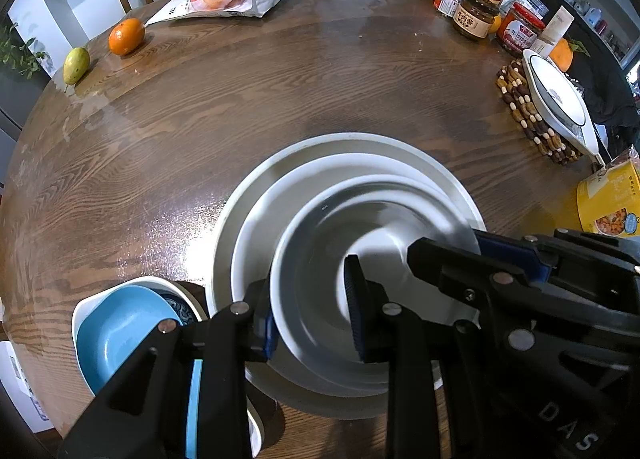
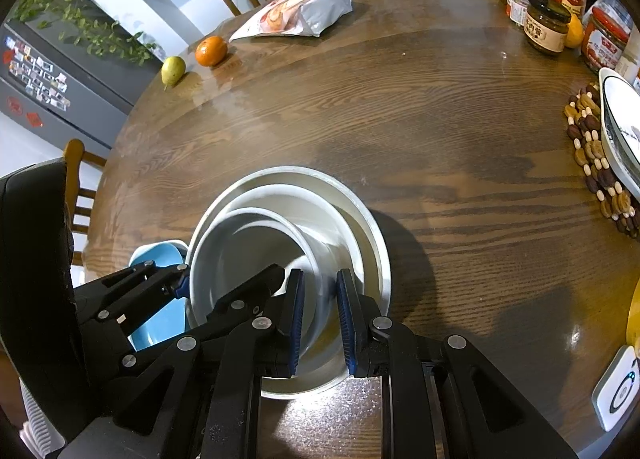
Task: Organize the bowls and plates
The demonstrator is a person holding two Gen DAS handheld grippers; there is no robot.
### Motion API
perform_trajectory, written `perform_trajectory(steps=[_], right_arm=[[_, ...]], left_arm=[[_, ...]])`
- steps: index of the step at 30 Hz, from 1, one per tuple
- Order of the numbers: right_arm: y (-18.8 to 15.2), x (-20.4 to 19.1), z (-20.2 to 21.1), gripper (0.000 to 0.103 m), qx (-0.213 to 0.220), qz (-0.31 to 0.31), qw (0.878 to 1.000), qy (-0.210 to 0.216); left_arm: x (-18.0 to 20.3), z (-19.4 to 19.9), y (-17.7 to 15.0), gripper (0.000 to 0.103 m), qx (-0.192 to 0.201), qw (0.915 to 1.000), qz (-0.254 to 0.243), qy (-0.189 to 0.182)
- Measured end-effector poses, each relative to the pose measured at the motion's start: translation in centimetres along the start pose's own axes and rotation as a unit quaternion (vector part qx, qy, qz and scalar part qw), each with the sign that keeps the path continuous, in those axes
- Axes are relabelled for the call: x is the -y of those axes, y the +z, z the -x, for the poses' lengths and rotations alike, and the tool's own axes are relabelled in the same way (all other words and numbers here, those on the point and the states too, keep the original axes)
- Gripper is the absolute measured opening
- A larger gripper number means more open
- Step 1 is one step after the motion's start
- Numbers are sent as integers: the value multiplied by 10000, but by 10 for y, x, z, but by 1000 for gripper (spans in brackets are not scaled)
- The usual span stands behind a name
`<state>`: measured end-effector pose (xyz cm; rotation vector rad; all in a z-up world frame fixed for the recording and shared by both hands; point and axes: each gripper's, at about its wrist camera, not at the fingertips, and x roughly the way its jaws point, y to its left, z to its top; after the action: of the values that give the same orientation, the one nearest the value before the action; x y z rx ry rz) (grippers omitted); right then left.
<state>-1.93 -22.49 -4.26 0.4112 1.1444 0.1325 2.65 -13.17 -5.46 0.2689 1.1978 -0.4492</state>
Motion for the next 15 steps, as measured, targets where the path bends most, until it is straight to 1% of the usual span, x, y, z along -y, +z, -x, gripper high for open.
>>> perform_trajectory(steps=[10, 15], right_arm=[[1, -1, -1, 20, -25, 2, 10000, -24], [3, -1, -1, 20, 14, 9, 10000, -54]], left_arm=[[0, -3, 3, 25, -64, 10000, -1, 11], [1, -4, 8, 25, -23, 10000, 24, 32]])
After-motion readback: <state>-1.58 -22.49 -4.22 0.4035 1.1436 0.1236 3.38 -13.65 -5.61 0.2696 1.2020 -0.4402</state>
